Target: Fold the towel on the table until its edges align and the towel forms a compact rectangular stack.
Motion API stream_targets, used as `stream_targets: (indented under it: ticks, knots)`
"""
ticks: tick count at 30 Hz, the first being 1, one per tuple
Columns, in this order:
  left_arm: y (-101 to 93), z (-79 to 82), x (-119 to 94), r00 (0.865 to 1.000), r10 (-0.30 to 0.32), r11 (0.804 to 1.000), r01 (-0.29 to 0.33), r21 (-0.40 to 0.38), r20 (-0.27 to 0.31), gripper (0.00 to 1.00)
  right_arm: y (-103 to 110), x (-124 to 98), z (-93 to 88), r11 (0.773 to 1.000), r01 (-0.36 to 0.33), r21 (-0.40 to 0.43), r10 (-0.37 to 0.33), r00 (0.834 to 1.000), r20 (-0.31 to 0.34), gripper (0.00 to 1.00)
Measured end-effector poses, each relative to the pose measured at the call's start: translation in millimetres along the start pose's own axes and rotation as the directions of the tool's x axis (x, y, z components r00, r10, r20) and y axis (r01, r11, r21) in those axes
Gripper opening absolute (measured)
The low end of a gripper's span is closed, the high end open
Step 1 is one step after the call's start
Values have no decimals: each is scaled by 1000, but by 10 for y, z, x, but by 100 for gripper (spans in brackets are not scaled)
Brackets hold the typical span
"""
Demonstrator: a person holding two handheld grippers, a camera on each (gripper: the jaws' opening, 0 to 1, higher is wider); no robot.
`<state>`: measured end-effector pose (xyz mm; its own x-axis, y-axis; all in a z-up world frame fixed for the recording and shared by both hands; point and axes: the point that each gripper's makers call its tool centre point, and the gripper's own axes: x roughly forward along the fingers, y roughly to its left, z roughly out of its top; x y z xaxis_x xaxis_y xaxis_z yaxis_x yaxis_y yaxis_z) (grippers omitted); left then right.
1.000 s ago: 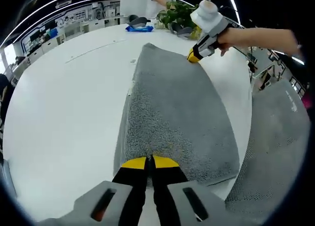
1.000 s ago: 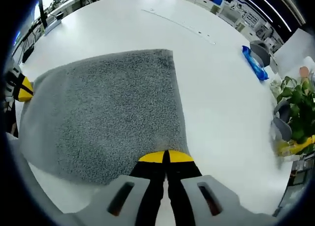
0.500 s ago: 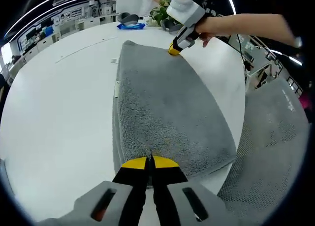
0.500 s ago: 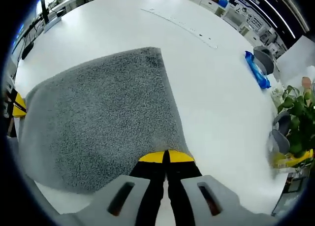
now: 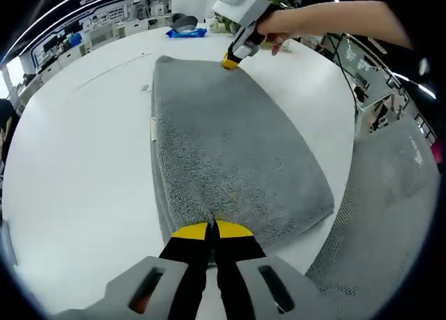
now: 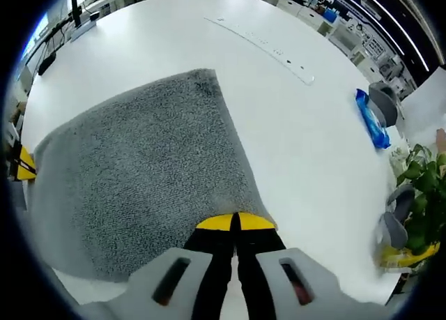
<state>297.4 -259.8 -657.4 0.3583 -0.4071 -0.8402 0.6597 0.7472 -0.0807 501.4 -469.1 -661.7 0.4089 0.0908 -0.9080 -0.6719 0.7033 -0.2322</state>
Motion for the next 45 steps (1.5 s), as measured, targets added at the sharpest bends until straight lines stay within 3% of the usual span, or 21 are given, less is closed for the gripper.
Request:
stream_targets:
  ticks: [11, 27, 40, 45]
  knots:
    - [-229, 131, 114, 1000, 16, 1000, -16, -14, -10, 3, -104, 20, 94, 997, -13, -80, 16, 999, 36, 0]
    - [-420, 290, 222, 998, 47, 998, -45, -34, 32, 2, -269, 109, 245, 988, 15, -154, -4, 998, 66, 0]
    - [-710, 460, 339, 999, -1, 996, -2, 87, 37, 2, -371, 145, 345, 990, 36, -140, -24, 996, 90, 0]
    - [-775, 500, 363, 999, -21, 995, 17, 97, 42, 2, -400, 157, 375, 989, 43, -141, -29, 995, 98, 0]
